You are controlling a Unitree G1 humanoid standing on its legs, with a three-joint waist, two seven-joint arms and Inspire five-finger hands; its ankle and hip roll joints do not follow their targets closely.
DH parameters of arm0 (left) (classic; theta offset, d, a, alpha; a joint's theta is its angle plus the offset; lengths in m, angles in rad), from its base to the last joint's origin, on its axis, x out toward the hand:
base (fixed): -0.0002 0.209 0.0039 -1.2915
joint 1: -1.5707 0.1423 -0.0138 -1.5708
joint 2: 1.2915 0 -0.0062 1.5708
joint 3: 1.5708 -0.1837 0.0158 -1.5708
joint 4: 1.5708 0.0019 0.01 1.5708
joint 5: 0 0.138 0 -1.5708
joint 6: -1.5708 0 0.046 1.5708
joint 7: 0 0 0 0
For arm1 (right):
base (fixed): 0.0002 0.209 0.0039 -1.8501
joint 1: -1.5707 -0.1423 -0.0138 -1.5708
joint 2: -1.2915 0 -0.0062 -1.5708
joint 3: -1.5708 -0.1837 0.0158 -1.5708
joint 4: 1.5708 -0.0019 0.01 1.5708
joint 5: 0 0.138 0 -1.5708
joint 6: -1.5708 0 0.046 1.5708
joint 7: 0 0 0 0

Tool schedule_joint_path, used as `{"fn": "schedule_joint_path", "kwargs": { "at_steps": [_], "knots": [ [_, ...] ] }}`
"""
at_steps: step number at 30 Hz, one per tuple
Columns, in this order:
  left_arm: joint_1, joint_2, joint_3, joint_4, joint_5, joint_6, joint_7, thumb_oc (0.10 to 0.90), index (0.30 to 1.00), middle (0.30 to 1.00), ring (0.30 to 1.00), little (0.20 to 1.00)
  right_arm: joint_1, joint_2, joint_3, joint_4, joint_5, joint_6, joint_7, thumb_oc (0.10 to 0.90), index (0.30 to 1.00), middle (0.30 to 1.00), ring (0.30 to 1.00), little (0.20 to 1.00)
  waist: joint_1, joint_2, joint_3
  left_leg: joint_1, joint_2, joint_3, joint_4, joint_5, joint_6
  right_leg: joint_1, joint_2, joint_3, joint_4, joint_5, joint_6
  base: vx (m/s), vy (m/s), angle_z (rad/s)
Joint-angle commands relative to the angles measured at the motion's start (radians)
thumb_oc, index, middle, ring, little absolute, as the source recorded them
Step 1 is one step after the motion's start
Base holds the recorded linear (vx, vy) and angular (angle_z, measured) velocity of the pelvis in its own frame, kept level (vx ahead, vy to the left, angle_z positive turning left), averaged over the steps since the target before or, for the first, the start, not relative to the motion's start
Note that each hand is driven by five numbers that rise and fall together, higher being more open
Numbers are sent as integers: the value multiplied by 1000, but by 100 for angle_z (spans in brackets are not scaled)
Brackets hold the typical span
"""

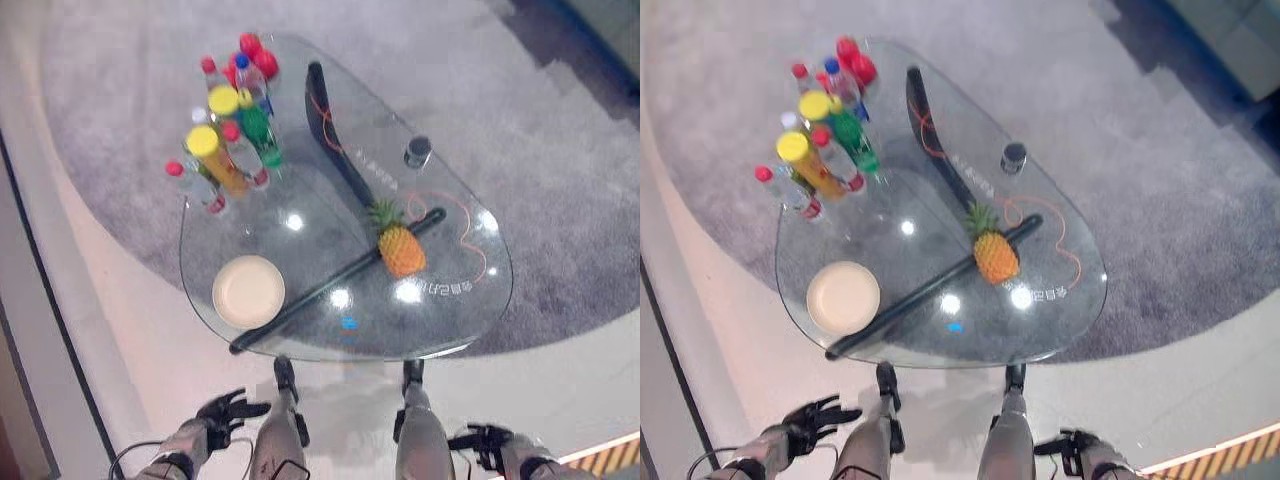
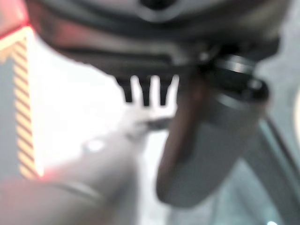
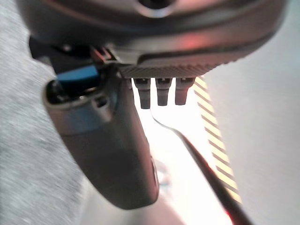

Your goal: Pick up the fruit to the plate

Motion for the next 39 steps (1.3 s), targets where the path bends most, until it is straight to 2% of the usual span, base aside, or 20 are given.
{"fn": "schedule_joint_path", "kwargs": {
  "at_steps": [1,4,9,14,20,33,39],
  "knots": [
    [-59,64,4,39,-160,-49,77,800,900,900,900,900,-22,-90,13,-23,95,-94,-111,800,900,900,900,900,21,-14,44,-71,7,-89,21,-19,-11,-84,-16,-43,59,38,0,-202,-64,1],
    [-107,85,24,36,-216,-77,102,800,900,900,900,900,-63,-88,14,-51,128,-145,-161,800,900,900,900,900,17,-22,85,-156,7,-112,97,-30,-11,-163,-16,-31,137,15,-6,-167,-63,1],
    [-155,96,32,8,-246,-128,172,800,900,900,900,900,-117,-96,24,-63,178,-168,-193,800,900,900,900,900,19,-20,85,-296,-4,-143,169,-38,-5,-300,-23,-23,218,-4,-6,-114,-72,4],
    [-173,97,44,-6,-259,-165,246,800,900,900,900,900,-152,-104,24,-70,212,-187,-211,800,900,900,900,900,20,-22,85,-373,-19,-160,216,-45,0,-380,-21,-17,260,-8,-8,-65,-36,5],
    [-199,98,35,-26,-237,-177,289,800,900,900,900,900,-190,-117,35,-78,237,-208,-214,800,900,900,900,900,24,-21,85,-439,-29,-173,259,-50,4,-442,-19,-11,292,-8,-13,-45,-15,-3],
    [-205,101,11,-39,-232,-178,288,800,900,900,900,900,-247,-128,67,-109,238,-216,-222,800,900,900,900,900,30,-17,85,-485,-30,-181,272,-52,3,-492,-14,-20,308,-6,-16,-14,-9,0],
    [-195,105,3,-54,-216,-173,279,800,900,900,900,900,-248,-142,54,-106,258,-211,-285,800,900,900,900,900,35,-18,85,-489,-29,-182,262,-45,1,-497,-14,-27,301,3,-16,0,0,0]
  ]
}}
